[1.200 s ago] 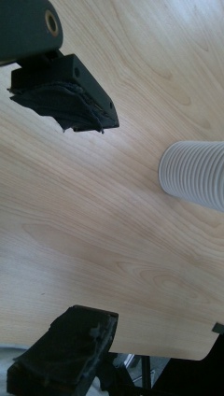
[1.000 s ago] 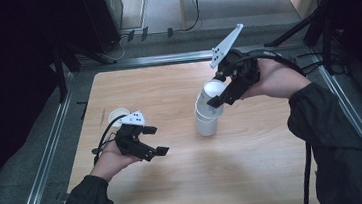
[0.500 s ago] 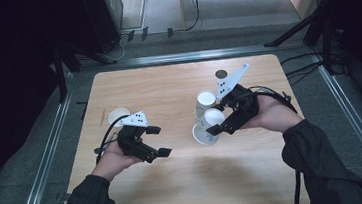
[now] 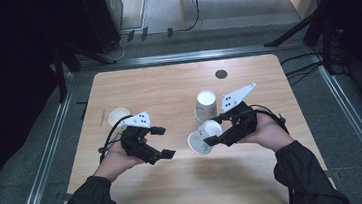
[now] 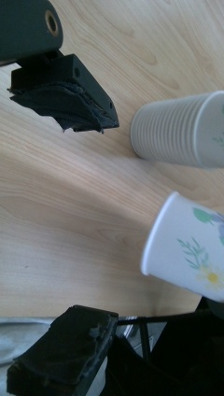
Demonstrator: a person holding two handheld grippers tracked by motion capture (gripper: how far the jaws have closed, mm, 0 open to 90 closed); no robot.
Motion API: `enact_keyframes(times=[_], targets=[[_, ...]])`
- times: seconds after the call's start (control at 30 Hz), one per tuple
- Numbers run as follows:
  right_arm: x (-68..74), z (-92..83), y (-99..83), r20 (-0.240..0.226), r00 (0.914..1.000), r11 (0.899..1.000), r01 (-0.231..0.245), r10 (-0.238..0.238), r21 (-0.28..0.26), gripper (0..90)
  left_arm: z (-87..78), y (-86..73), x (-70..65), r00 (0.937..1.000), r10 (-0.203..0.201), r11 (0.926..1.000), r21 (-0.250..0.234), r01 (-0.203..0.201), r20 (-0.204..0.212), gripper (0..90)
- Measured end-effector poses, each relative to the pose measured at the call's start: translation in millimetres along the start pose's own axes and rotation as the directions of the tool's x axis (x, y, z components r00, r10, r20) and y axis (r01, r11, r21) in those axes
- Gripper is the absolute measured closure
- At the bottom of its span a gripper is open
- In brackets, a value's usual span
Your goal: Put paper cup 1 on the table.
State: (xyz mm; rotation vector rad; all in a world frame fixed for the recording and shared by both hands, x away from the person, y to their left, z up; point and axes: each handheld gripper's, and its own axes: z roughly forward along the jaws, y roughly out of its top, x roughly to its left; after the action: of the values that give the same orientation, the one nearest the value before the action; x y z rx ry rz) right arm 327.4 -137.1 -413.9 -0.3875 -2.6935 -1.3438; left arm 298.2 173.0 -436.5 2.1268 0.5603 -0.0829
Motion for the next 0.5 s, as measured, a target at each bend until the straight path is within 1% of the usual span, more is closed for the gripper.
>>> enact_keyframes(times=[0.03, 0.07, 0.1, 0.13, 0.17, 0.23, 0.3, 0.33, 0.43, 0.47, 0.5], targets=[[0.0, 2.7, -2.7, -0.001, 1.0, 1.0, -0.003, 0.003, -0.017, 34.6, 2.8, 3.3, 0.5, 0.9998, -0.005, 1.0, 0.001, 0.005, 0.021, 7.3], [0.2, 3.6, -3.7, 0.0, 0.9999, 1.0, -0.016, 0.016, -0.021, 34.6, 4.5, 4.8, 0.1, 0.9996, 0.008, 1.0, 0.002, -0.008, 0.026, 7.3], [-0.2, 4.4, -4.7, 0.001, 0.9998, 0.999, -0.018, 0.018, -0.033, 34.6, 6.7, 6.4, -0.3, 0.9994, 0.017, 0.9998, 0.012, -0.017, 0.03, 7.3], [-0.5, 4.8, -5.6, 0.001, 0.9997, 0.999, -0.023, 0.023, -0.047, 34.7, 6.7, 6.4, -0.3, 0.9994, 0.017, 0.9998, 0.012, -0.017, 0.03, 7.3], [-0.9, 5.0, -6.4, -0.001, 0.9996, 0.998, -0.029, 0.029, -0.061, 34.6, 11.3, 9.2, -0.6, 0.9985, 0.031, 0.999, 0.032, -0.032, 0.045, 7.3], [-1.1, 5.7, -7.9, -0.006, 0.9992, 0.996, -0.039, 0.039, -0.079, 34.7, 15.2, 11.2, 0.0, 0.9977, 0.032, 0.9991, 0.025, -0.034, 0.06, 7.3], [-1.2, 6.6, -8.6, -0.003, 0.9993, 0.996, -0.037, 0.037, -0.083, 34.7, 16.7, 11.4, 0.0, 0.9979, 0.031, 0.9992, 0.022, -0.033, 0.057, 7.2], [-0.8, 8.1, -10.2, 0.003, 0.9993, 0.996, -0.037, 0.037, -0.087, 34.6, 18.4, 9.7, -0.4, 0.9981, 0.035, 0.9993, 0.011, -0.036, 0.05, 7.3], [-0.7, 9.7, -13.9, 0.0, 0.9993, 0.992, -0.036, 0.036, -0.119, 34.7, 22.1, 7.7, -0.3, 0.9975, 0.047, 0.9986, 0.022, -0.048, 0.052, 7.3], [-0.7, 9.7, -13.9, 0.0, 0.9993, 0.992, -0.036, 0.036, -0.119, 34.7, 22.1, 7.7, -0.3, 0.9975, 0.047, 0.9986, 0.022, -0.048, 0.052, 7.3], [-1.7, 11.4, -14.6, -0.013, 0.999, 0.991, -0.044, 0.043, -0.123, 34.7, 23.4, 7.5, 0.0, 0.9972, 0.053, 0.9982, 0.024, -0.055, 0.053, 7.3]])
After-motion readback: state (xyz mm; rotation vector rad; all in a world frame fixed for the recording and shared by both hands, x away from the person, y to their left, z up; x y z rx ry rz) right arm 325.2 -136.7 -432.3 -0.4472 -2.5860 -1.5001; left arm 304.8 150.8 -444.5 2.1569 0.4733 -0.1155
